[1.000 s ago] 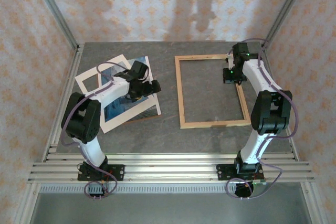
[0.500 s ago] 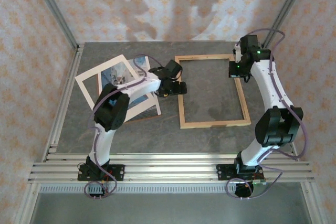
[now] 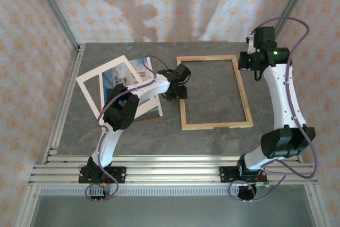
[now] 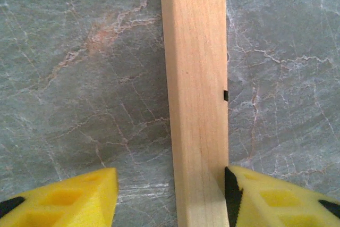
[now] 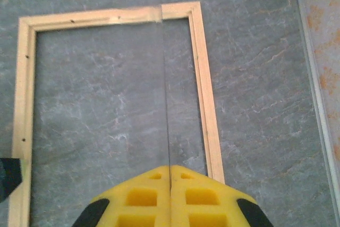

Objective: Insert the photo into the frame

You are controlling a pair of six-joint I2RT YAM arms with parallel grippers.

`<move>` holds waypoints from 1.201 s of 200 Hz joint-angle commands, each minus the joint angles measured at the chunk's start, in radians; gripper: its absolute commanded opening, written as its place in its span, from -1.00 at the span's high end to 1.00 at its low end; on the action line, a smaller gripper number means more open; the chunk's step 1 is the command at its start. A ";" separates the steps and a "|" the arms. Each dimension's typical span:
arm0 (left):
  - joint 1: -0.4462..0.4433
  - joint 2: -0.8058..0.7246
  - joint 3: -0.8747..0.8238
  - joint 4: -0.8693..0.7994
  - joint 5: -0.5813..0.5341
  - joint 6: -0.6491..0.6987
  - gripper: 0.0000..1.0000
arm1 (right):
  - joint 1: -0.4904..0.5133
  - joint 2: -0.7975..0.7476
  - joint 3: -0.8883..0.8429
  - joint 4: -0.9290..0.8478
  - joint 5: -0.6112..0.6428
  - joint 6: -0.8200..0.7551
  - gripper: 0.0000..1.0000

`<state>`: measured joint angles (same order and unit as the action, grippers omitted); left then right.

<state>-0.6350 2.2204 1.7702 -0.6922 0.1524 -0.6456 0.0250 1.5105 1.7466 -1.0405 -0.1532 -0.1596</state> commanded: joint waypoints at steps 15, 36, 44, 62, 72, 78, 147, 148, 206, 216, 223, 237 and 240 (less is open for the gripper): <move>0.033 -0.033 -0.065 -0.051 -0.074 0.009 0.01 | -0.005 -0.018 0.040 -0.010 -0.085 0.046 1.00; 0.056 -0.066 -0.121 -0.034 -0.072 0.006 0.02 | -0.005 -0.009 0.049 0.000 -0.153 0.071 1.00; 0.065 -0.079 -0.141 -0.027 -0.068 0.002 0.02 | -0.004 -0.004 0.054 0.007 -0.187 0.084 1.00; 0.083 -0.115 -0.167 -0.014 -0.044 -0.005 0.00 | -0.004 0.006 0.070 0.031 -0.273 0.123 1.00; 0.090 -0.136 -0.165 -0.017 -0.035 -0.007 -0.02 | -0.004 0.014 0.082 0.049 -0.324 0.148 1.00; 0.095 -0.152 -0.161 -0.019 -0.027 -0.009 -0.06 | -0.005 0.020 0.091 0.059 -0.356 0.162 1.00; 0.250 -0.447 -0.256 -0.003 0.000 -0.024 -0.60 | 0.154 0.138 0.292 0.125 -0.523 0.289 1.00; 0.253 -0.451 -0.260 -0.003 0.000 -0.023 -0.60 | 0.156 0.140 0.294 0.126 -0.525 0.292 1.00; 0.414 -0.676 -0.510 0.026 0.006 -0.047 -0.78 | 0.286 0.236 0.297 0.285 -0.650 0.382 1.00; 0.417 -0.707 -0.546 0.037 0.007 -0.059 -0.88 | 0.300 0.239 0.266 0.320 -0.672 0.396 1.00; 0.419 -0.723 -0.570 0.048 0.012 -0.067 -0.92 | 0.308 0.235 0.235 0.344 -0.687 0.405 1.00; 0.419 -0.745 -0.614 0.063 0.015 -0.089 -0.95 | 0.311 0.210 0.135 0.423 -0.687 0.444 1.00; 0.419 -0.748 -0.622 0.066 0.014 -0.093 -0.95 | 0.310 0.202 0.105 0.442 -0.680 0.453 1.00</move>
<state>-0.2142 1.5261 1.2018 -0.6609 0.1616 -0.6937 0.3271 1.7508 1.9705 -0.7605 -0.7837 0.2127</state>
